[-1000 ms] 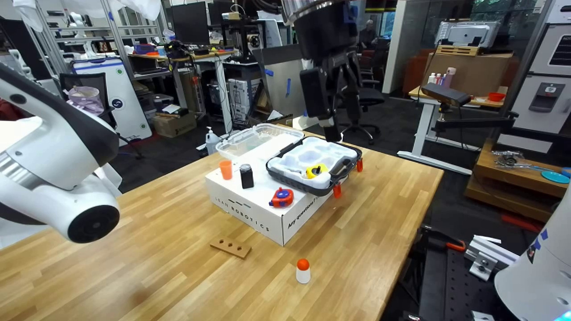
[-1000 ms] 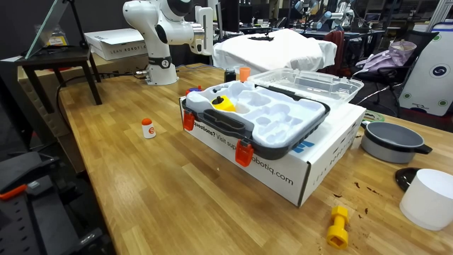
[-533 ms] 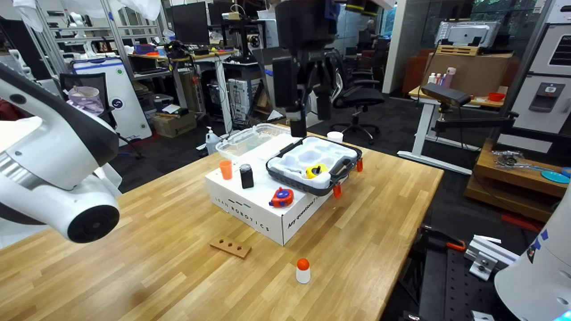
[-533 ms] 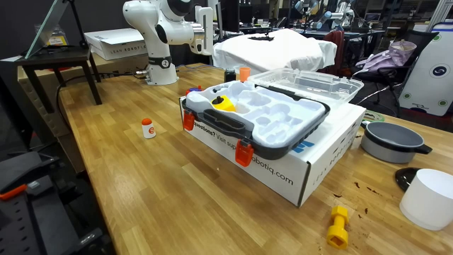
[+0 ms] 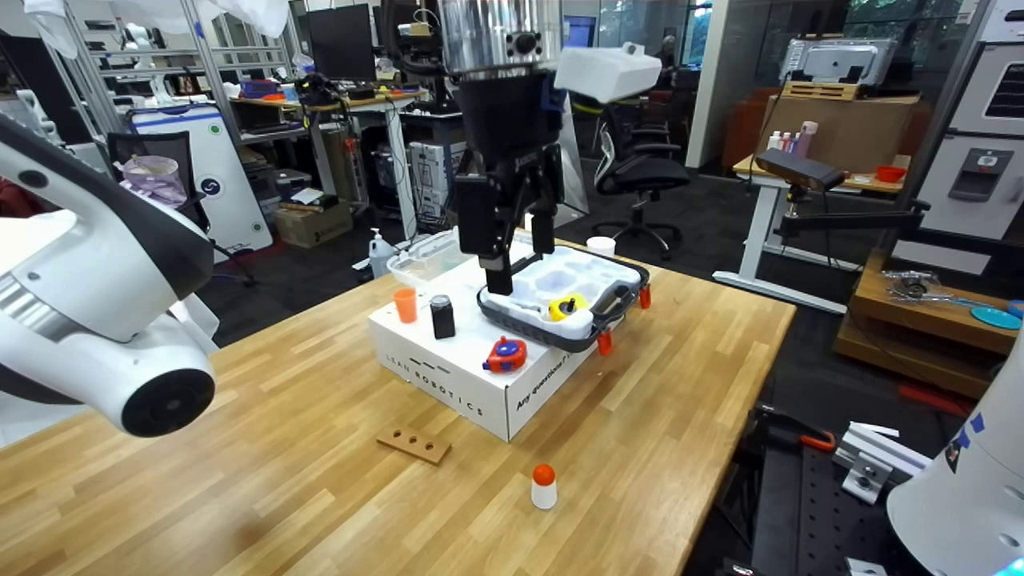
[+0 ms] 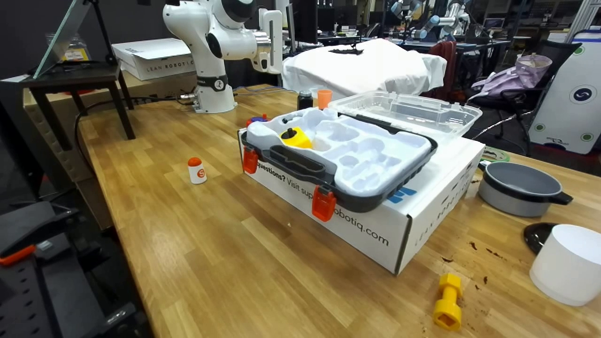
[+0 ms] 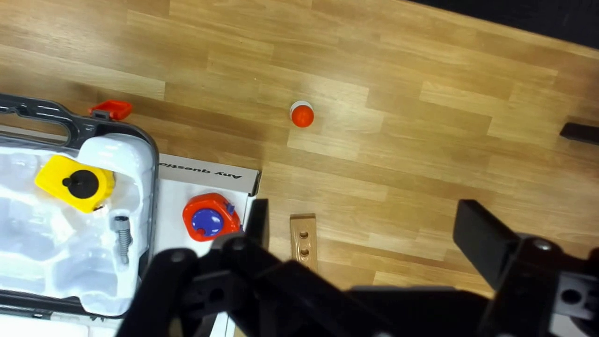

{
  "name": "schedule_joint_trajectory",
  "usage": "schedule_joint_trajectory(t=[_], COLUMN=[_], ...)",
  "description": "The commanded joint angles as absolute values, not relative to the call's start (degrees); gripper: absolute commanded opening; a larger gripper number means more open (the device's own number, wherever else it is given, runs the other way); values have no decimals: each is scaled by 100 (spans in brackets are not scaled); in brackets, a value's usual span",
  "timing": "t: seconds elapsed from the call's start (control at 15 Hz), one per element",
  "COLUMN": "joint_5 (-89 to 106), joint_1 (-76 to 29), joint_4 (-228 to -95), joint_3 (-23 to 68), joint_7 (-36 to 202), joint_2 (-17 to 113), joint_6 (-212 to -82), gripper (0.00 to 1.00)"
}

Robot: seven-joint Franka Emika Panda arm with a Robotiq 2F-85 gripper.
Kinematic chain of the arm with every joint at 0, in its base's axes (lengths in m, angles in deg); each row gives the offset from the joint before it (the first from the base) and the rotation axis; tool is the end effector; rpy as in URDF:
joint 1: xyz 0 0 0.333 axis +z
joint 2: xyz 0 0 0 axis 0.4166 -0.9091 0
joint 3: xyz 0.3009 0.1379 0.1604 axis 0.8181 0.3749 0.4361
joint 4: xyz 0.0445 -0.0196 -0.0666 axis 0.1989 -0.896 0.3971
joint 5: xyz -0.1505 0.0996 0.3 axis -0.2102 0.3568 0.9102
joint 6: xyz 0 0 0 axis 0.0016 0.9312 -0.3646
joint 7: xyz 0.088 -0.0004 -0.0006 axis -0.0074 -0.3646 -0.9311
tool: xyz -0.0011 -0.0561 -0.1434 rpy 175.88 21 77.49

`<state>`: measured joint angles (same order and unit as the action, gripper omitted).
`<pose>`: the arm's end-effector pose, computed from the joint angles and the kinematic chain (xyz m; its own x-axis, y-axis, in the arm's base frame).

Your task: Move the seasoning bottle to the right

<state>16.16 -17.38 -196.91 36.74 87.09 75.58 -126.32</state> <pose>0.4063 0.1425 0.4723 0.9909 0.1228 -0.0549 0.1217 -0.9923 -0.0230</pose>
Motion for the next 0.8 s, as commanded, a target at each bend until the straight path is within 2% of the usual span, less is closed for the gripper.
schedule_joint_trajectory(t=[0.0,0.73], joint_5=[1608,1664], joint_1=[-1699,-1750], joint_4=[-19680,-19597], joint_3=[3632,3552], joint_7=[8718,8724], joint_2=[7583,7158], joint_6=[-12618,-12961], gripper=[100,100])
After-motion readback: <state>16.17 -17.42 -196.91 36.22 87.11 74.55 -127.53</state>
